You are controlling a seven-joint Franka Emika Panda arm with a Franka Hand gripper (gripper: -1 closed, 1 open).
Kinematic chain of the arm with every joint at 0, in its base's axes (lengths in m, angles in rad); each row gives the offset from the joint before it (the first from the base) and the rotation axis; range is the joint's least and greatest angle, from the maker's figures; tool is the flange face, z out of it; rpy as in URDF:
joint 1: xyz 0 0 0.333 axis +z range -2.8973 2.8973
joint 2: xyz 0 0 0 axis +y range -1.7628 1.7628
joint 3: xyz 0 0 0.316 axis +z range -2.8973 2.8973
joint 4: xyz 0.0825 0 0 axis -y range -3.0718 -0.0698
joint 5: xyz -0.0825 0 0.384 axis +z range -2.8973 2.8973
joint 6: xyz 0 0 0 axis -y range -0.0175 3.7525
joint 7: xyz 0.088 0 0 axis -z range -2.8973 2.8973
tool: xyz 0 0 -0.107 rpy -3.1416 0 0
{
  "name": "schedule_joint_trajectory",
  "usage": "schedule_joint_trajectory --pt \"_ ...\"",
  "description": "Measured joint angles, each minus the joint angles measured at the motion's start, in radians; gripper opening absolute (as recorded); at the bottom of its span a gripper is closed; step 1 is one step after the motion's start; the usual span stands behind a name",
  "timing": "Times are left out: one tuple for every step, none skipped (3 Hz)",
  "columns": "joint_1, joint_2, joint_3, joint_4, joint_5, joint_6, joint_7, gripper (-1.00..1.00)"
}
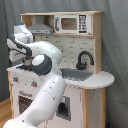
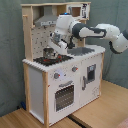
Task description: Play with the kitchen
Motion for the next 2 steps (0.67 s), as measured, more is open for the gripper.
schedule_joint_trajectory --pt "0.024 0.036 -0.023 0.037 0.0 -0.03 -0.035 -1.0" --pt "0.024 0.036 -0.023 0.037 0.0 -0.03 -0.035 1.0"
